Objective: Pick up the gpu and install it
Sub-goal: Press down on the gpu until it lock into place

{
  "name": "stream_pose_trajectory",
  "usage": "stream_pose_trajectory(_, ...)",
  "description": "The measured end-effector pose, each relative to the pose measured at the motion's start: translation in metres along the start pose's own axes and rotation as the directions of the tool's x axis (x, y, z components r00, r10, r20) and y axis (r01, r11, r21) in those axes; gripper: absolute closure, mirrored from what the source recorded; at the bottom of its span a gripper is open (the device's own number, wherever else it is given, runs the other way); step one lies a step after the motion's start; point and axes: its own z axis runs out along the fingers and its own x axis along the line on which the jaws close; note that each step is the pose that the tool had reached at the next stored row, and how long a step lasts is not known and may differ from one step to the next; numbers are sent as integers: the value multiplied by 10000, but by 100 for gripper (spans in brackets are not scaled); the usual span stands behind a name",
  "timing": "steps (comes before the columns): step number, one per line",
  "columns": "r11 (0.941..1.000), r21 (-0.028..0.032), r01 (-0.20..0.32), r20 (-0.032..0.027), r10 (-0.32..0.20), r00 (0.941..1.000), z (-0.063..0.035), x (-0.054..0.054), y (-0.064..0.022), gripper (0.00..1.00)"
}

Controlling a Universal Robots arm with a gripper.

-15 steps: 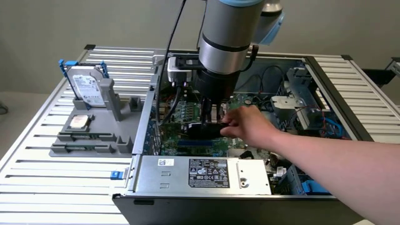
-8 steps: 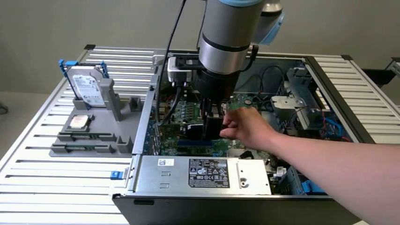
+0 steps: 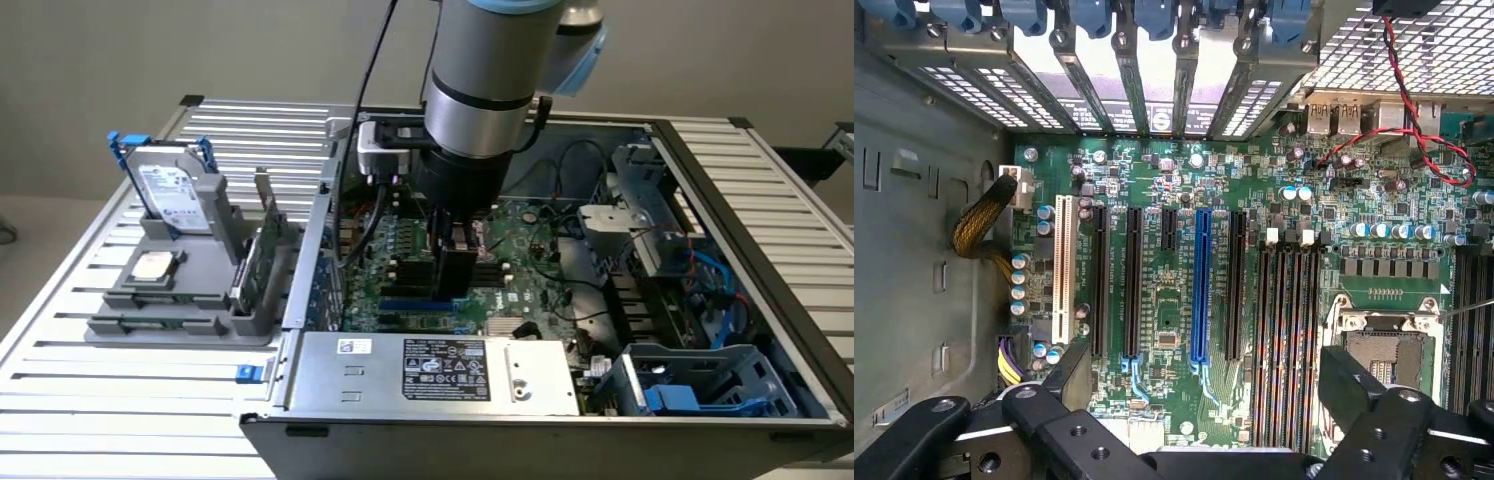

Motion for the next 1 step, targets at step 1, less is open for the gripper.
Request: stream_pose_trajectory(1, 10000, 0, 0, 0, 0, 10000, 0, 0, 0, 1)
